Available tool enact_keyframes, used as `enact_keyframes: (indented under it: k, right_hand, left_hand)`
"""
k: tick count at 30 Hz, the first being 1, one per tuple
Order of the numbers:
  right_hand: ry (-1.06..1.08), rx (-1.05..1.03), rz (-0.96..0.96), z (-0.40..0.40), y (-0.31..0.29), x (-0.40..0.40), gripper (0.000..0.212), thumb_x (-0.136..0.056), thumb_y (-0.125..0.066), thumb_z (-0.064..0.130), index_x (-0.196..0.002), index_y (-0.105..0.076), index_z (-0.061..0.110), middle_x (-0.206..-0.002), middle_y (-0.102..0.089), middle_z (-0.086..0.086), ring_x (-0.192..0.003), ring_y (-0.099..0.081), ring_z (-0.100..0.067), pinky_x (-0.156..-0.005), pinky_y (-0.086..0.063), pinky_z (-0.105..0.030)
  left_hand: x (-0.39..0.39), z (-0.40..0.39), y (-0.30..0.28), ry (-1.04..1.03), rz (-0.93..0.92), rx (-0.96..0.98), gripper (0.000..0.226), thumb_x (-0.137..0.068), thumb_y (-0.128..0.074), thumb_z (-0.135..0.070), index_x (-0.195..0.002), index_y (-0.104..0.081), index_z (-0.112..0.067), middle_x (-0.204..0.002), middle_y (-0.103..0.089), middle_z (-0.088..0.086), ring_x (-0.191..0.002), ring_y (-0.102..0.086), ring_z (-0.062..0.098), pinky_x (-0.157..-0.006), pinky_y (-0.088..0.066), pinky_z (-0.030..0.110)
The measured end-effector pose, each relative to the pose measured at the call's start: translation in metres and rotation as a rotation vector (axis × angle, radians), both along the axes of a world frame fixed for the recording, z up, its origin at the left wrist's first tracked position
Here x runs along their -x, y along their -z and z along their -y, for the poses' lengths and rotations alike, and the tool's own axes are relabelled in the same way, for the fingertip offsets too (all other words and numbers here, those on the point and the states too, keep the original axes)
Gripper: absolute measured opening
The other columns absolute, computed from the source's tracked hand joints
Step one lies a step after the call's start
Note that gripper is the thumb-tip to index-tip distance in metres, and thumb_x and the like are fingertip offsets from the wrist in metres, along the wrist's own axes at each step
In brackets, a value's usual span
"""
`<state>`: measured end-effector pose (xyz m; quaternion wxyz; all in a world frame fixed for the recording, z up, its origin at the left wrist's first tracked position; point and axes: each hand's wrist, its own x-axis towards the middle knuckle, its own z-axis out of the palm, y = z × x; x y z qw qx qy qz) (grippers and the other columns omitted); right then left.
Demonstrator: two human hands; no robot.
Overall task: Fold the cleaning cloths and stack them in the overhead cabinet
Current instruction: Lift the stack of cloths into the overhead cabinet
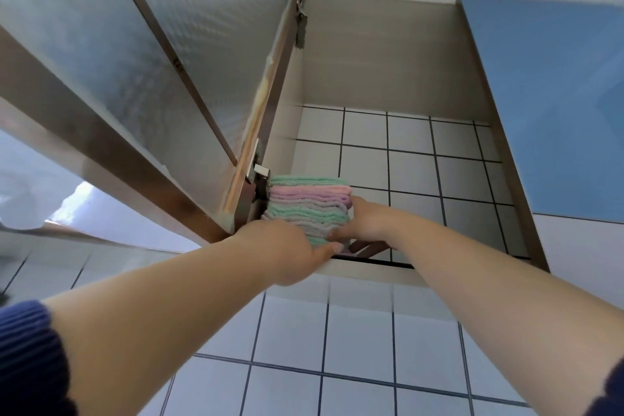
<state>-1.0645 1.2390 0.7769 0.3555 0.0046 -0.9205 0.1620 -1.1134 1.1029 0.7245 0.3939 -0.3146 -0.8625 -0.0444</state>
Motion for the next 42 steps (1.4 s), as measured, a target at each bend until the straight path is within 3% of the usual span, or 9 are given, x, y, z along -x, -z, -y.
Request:
enact_keyframes:
  k: [2, 6, 10, 13, 18, 21, 24, 36, 42]
  right_hand:
    - [0.029, -0.195, -0.015, 0.011, 0.005, 0.000, 0.030, -0.092, -0.057, 0.021, -0.121, -0.052, 0.014, -0.103, -0.056, 0.002, -0.085, -0.052, -0.014, -0.064, -0.044, -0.009]
    - [0.065, -0.270, -0.009, 0.016, 0.009, -0.001, 0.036, -0.094, -0.053, 0.027, -0.128, -0.050, 0.016, -0.121, -0.057, 0.002, -0.097, -0.049, -0.012, -0.075, -0.035, -0.013]
    - [0.243, -0.117, 0.178, 0.003, 0.002, -0.005, 0.017, -0.088, -0.059, 0.034, -0.084, -0.059, 0.017, -0.074, -0.056, 0.003, -0.067, -0.055, -0.014, -0.068, -0.050, -0.026]
    - [0.233, -0.092, 0.187, -0.005, 0.002, -0.001, 0.023, -0.087, -0.059, 0.028, -0.066, -0.054, 0.020, -0.061, -0.051, 0.004, -0.054, -0.046, -0.011, -0.053, -0.040, -0.021]
    - [0.242, 0.034, 0.136, -0.012, -0.015, -0.001, 0.030, -0.088, -0.059, 0.040, -0.102, -0.063, 0.013, -0.093, -0.070, -0.001, -0.084, -0.066, -0.015, -0.071, -0.052, -0.029]
    - [0.452, -0.268, -0.198, -0.007, -0.028, 0.015, 0.044, -0.090, -0.052, 0.033, -0.128, -0.047, 0.011, -0.123, -0.056, -0.014, -0.109, -0.057, -0.029, -0.081, -0.046, -0.032]
    - [0.311, -0.166, -0.290, -0.002, -0.034, 0.038, 0.057, -0.093, -0.047, 0.027, -0.145, -0.026, 0.016, -0.140, -0.041, -0.020, -0.124, -0.046, -0.035, -0.096, -0.041, -0.034]
    - [0.180, -0.018, -0.544, -0.003, -0.031, 0.054, 0.035, -0.088, -0.058, 0.019, -0.123, -0.053, 0.012, -0.119, -0.061, -0.013, -0.108, -0.056, -0.028, -0.079, -0.039, -0.025]
    - [0.027, 0.011, -0.243, -0.012, -0.025, 0.039, 0.054, -0.088, -0.060, 0.018, -0.139, -0.042, 0.013, -0.134, -0.051, -0.013, -0.108, -0.053, -0.022, -0.093, -0.042, -0.028]
  left_hand:
    - [-0.002, -0.001, -0.003, -0.013, 0.041, -0.011, 0.075, -0.092, -0.005, -0.061, -0.126, -0.051, -0.012, -0.077, -0.047, 0.009, -0.085, -0.046, 0.026, -0.078, -0.038, 0.034]
    - [-0.008, -0.007, -0.004, -0.006, 0.074, -0.042, 0.075, -0.093, -0.010, -0.062, -0.126, -0.051, -0.008, -0.122, -0.057, 0.016, -0.118, -0.048, 0.030, -0.098, -0.034, 0.036]
    - [-0.004, -0.003, -0.001, -0.033, -0.014, 0.007, 0.079, -0.088, -0.005, -0.068, -0.084, -0.059, -0.010, -0.077, -0.055, 0.007, -0.088, -0.054, 0.026, -0.076, -0.041, 0.034]
    - [-0.004, 0.000, 0.005, -0.032, -0.069, 0.014, 0.076, -0.084, -0.005, -0.072, -0.064, -0.051, -0.015, -0.065, -0.051, 0.003, -0.068, -0.050, 0.019, -0.066, -0.041, 0.032]
    - [-0.004, 0.002, 0.009, -0.016, -0.099, 0.004, 0.068, -0.084, -0.009, -0.073, -0.060, -0.040, -0.018, -0.061, -0.044, 0.001, -0.059, -0.041, 0.016, -0.062, -0.039, 0.031]
    - [-0.002, 0.004, 0.012, 0.000, -0.163, -0.001, 0.066, -0.085, -0.010, -0.073, -0.059, -0.038, -0.019, -0.061, -0.044, 0.001, -0.059, -0.040, 0.015, -0.060, -0.035, 0.030]
    - [0.000, 0.007, 0.016, 0.010, -0.248, 0.007, 0.067, -0.086, -0.009, -0.072, -0.058, -0.039, -0.018, -0.060, -0.048, 0.002, -0.064, -0.045, 0.019, -0.079, -0.042, 0.037]
    - [0.007, 0.008, 0.017, 0.042, -0.248, 0.005, 0.071, -0.086, -0.008, -0.071, -0.062, -0.047, -0.016, -0.067, -0.054, 0.004, -0.079, -0.054, 0.022, -0.079, -0.039, 0.036]
    - [0.006, 0.008, 0.015, 0.000, -0.219, 0.023, 0.075, -0.086, -0.008, -0.072, -0.067, -0.053, -0.015, -0.067, -0.053, 0.004, -0.072, -0.049, 0.020, -0.066, -0.033, 0.032]
